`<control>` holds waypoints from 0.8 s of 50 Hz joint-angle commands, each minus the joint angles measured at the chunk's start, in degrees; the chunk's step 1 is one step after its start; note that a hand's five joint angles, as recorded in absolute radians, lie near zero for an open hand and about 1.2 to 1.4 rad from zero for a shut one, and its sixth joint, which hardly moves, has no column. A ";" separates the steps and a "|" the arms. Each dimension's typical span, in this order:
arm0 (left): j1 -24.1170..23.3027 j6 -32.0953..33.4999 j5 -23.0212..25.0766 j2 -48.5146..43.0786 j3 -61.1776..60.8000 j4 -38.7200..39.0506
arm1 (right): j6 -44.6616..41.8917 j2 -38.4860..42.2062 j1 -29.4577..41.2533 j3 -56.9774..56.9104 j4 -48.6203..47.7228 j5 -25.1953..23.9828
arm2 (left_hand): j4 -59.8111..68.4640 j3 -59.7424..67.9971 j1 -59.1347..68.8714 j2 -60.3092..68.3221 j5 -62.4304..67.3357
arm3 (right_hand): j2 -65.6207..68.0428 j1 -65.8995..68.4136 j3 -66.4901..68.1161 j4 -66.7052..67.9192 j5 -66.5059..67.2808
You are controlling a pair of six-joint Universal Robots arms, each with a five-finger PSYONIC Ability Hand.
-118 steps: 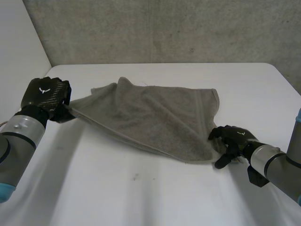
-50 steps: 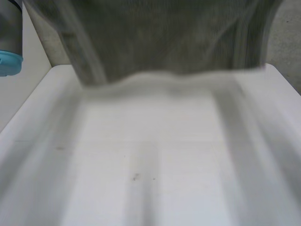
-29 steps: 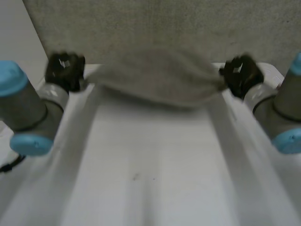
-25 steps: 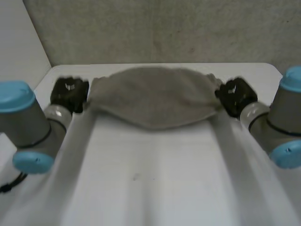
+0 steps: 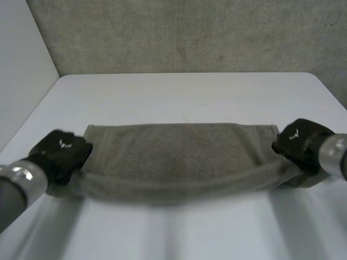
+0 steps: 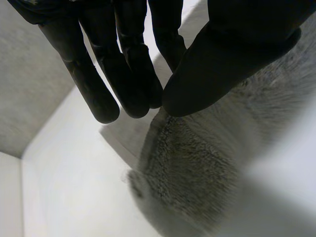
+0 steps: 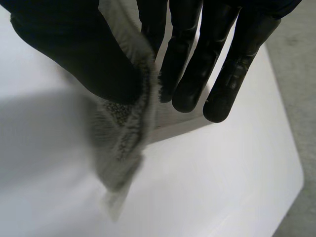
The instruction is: Fold the laundry
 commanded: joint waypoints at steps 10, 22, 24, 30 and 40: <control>-3.70 -0.22 -11.46 -34.82 30.32 21.66 | 5.12 27.26 4.14 -16.52 -30.47 4.99 | 10.23 10.28 11.80 10.19 10.56 | 12.37 24.42 12.07 11.63 13.20; -5.63 -0.22 -11.46 -46.09 42.65 25.19 | 4.68 37.21 5.82 -21.80 -42.46 6.93 | 10.23 10.28 11.80 10.19 10.56 | -1.53 10.52 -1.83 -2.27 -0.70; -6.24 -0.05 -11.46 -46.18 41.95 25.02 | 4.85 38.18 5.99 -21.63 -43.16 8.33 | -59.00 -58.95 -57.43 -59.04 -58.67 | -57.63 -45.58 -57.93 -58.37 -56.80; -7.21 -0.40 -11.19 -43.37 38.52 25.02 | 8.11 32.90 5.73 -19.43 -43.25 9.21 | -59.77 -59.72 -58.20 -59.81 -59.44 | -57.63 -45.58 -57.93 -58.37 -56.80; -7.04 -5.74 -10.93 -26.35 23.86 25.89 | 29.00 14.73 4.06 -8.37 -37.21 7.46 | -59.77 -59.72 -58.20 -59.81 -59.44 | -57.63 -45.58 -57.93 -58.37 -56.80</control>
